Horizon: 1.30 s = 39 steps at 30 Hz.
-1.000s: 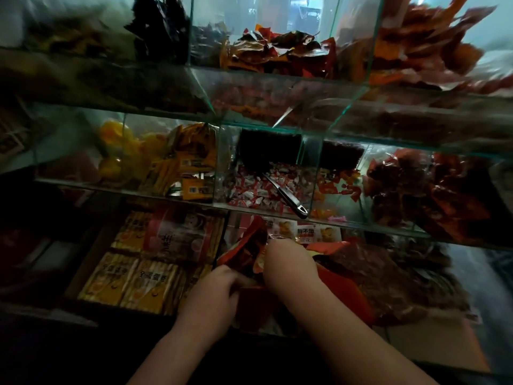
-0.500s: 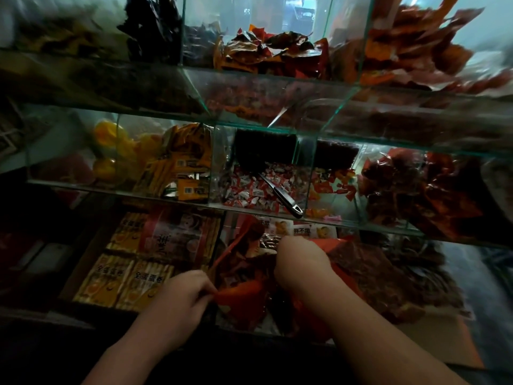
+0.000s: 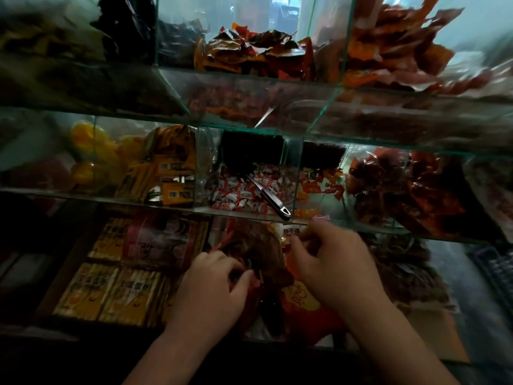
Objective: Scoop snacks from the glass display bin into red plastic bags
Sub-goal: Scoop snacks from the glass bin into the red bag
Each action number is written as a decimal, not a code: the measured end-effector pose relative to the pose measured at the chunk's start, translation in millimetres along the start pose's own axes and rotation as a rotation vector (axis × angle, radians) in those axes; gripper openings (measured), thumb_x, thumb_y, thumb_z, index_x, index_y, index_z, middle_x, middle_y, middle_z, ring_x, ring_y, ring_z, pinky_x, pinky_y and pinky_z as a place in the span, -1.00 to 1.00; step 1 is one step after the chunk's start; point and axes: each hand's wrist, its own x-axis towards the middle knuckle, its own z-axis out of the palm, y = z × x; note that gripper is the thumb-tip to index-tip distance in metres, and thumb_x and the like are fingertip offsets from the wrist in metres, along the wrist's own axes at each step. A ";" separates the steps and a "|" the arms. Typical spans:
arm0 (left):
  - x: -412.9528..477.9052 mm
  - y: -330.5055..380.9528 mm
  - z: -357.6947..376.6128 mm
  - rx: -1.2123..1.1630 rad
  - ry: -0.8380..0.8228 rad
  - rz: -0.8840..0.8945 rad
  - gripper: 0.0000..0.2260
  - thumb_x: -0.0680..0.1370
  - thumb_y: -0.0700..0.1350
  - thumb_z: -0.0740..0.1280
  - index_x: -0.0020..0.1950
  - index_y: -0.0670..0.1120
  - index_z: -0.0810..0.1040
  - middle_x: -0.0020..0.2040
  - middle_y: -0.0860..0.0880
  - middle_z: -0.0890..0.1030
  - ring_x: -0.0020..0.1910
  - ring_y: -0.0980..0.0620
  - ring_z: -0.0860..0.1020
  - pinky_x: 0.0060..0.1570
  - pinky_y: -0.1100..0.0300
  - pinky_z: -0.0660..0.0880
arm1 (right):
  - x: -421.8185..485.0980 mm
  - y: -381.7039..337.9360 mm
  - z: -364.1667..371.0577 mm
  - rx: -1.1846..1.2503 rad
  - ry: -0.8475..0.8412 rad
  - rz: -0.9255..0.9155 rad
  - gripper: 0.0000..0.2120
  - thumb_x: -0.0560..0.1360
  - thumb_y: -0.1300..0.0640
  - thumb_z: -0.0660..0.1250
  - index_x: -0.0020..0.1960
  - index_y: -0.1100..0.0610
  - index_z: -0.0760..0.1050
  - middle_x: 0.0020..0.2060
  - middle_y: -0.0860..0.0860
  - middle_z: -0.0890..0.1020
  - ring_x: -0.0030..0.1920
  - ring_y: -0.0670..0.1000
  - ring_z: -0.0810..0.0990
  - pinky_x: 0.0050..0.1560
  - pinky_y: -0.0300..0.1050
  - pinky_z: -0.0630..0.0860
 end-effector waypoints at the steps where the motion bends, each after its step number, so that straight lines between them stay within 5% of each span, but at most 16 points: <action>1: 2.6 5.4 1.4 -0.047 0.017 0.001 -0.88 0.54 0.10 0.44 -0.05 0.08 0.68 -0.12 0.24 0.54 -0.04 0.21 0.43 -0.03 0.32 0.41 | 10.0 -3.4 -2.3 0.030 0.124 -0.066 -0.66 0.45 -0.29 0.19 -0.10 -0.07 0.57 -0.33 -0.16 0.61 -0.35 -0.15 0.59 -0.38 -0.13 0.57; 3: 9.1 15.3 1.9 -0.182 0.043 -0.044 -0.95 0.54 0.05 0.46 -0.04 0.12 0.67 -0.12 0.28 0.54 -0.04 0.28 0.48 -0.12 0.47 0.37 | 32.9 -8.8 1.2 0.020 0.205 -0.138 -0.70 0.52 -0.19 0.31 0.12 -0.04 0.60 -0.08 -0.12 0.67 -0.14 -0.04 0.65 -0.22 -0.11 0.58; 6: 20.9 26.6 -1.5 -0.433 0.063 -0.149 -0.91 0.56 -0.02 0.45 -0.11 0.17 0.64 -0.10 0.32 0.58 -0.15 0.34 0.57 -0.29 0.50 0.43 | 63.7 -9.9 21.8 -0.120 0.058 -0.070 -0.58 0.56 -0.22 0.31 0.35 -0.06 0.50 0.19 -0.04 0.63 0.10 0.07 0.64 -0.05 -0.02 0.61; 8: 27.1 31.3 -4.8 -0.541 0.047 -0.208 -0.88 0.58 -0.03 0.44 -0.14 0.16 0.65 -0.21 0.23 0.62 -0.38 0.19 0.61 -0.52 0.32 0.45 | 75.2 -7.3 36.5 -0.249 -0.072 0.028 -0.56 0.55 -0.28 0.26 0.33 -0.08 0.48 0.14 0.00 0.65 0.08 0.11 0.65 -0.12 -0.01 0.56; 11: 34.6 32.1 -9.7 -0.558 0.033 -0.243 -0.90 0.58 0.02 0.42 -0.14 0.16 0.66 -0.35 0.00 0.64 -0.42 -0.02 0.62 -0.43 0.00 0.53 | 86.2 -1.8 52.8 -0.337 -0.180 0.140 -0.51 0.53 -0.36 0.20 0.18 0.01 0.53 -0.11 0.01 0.62 -0.13 0.09 0.61 -0.27 -0.05 0.48; 15: 38.4 32.2 -9.1 -0.603 0.036 -0.248 -0.86 0.58 -0.02 0.43 -0.17 0.15 0.67 -0.31 0.07 0.66 -0.39 0.05 0.61 -0.45 0.19 0.52 | 105.0 -5.4 61.4 -0.376 -0.250 0.204 -0.60 0.52 -0.32 0.27 -0.12 0.03 0.46 -0.35 -0.03 0.43 -0.38 0.01 0.43 -0.41 -0.13 0.40; 19: 36.9 29.4 -4.2 -0.646 0.027 -0.284 -0.86 0.57 -0.03 0.45 -0.18 0.16 0.67 -0.29 0.16 0.67 -0.39 0.11 0.62 -0.45 0.28 0.50 | 113.9 -7.0 66.5 -0.341 -0.262 0.234 -0.93 0.55 0.05 0.34 -0.02 0.03 0.54 -0.35 -0.03 0.39 -0.39 0.01 0.40 -0.41 -0.12 0.38; 22: 37.2 25.4 -1.0 -0.657 0.040 -0.322 -0.85 0.57 0.00 0.45 -0.20 0.18 0.69 -0.29 0.15 0.67 -0.34 0.14 0.63 -0.38 0.27 0.52 | 102.6 -4.6 60.0 -0.261 -0.198 0.164 -0.82 0.53 -0.01 0.36 -0.17 0.01 0.41 -0.35 -0.06 0.40 -0.35 0.02 0.47 -0.38 -0.13 0.43; 25: 46.5 23.8 -1.1 -0.818 -0.016 -0.437 -0.84 0.60 0.02 0.41 -0.16 0.17 0.71 -0.21 0.08 0.71 -0.32 0.12 0.63 -0.38 0.26 0.50 | 75.6 -0.4 42.0 -0.197 -0.056 0.076 -0.69 0.49 -0.14 0.36 -0.25 0.08 0.49 -0.38 -0.06 0.47 -0.38 -0.03 0.50 -0.46 -0.19 0.35; 30: 67.4 50.1 5.0 -1.328 -0.567 -0.639 -0.57 0.54 0.26 0.37 0.01 -0.09 0.74 -0.07 -0.10 0.66 -0.21 -0.07 0.56 -0.23 0.11 0.46 | 10.1 9.1 14.4 0.139 0.108 -0.019 -0.70 0.47 -0.18 0.33 -0.19 0.03 0.64 -0.40 -0.10 0.63 -0.41 -0.15 0.60 -0.39 -0.03 0.60; 33: 77.0 68.7 15.0 -1.524 -0.523 -0.758 -0.61 0.54 0.18 0.42 -0.01 -0.16 0.71 -0.09 -0.13 0.63 -0.19 -0.09 0.52 -0.17 0.11 0.44 | -16.7 16.2 7.9 0.325 0.280 -0.165 -0.94 0.46 0.07 0.53 -0.11 0.00 0.67 -0.34 -0.20 0.66 -0.36 -0.20 0.64 -0.40 -0.25 0.58; 36: 78.6 80.6 25.0 -1.735 -0.440 -0.861 -0.73 0.59 0.02 0.40 -0.14 -0.16 0.70 -0.20 -0.07 0.61 -0.27 0.01 0.52 -0.29 0.20 0.32 | -29.3 23.6 10.1 0.441 0.409 -0.211 -0.85 0.42 0.18 0.55 -0.04 0.02 0.66 -0.29 -0.27 0.64 -0.29 -0.26 0.65 -0.36 -0.42 0.51; 39: 75.2 89.2 31.1 -1.761 -0.443 -0.752 -0.76 0.54 0.04 0.42 -0.09 -0.13 0.72 -0.19 -0.06 0.65 -0.26 -0.01 0.61 -0.21 0.14 0.50 | -30.2 26.1 9.6 0.664 0.450 -0.087 -0.79 0.44 0.12 0.56 -0.01 -0.04 0.58 -0.14 -0.32 0.67 -0.14 -0.30 0.67 -0.18 -0.49 0.52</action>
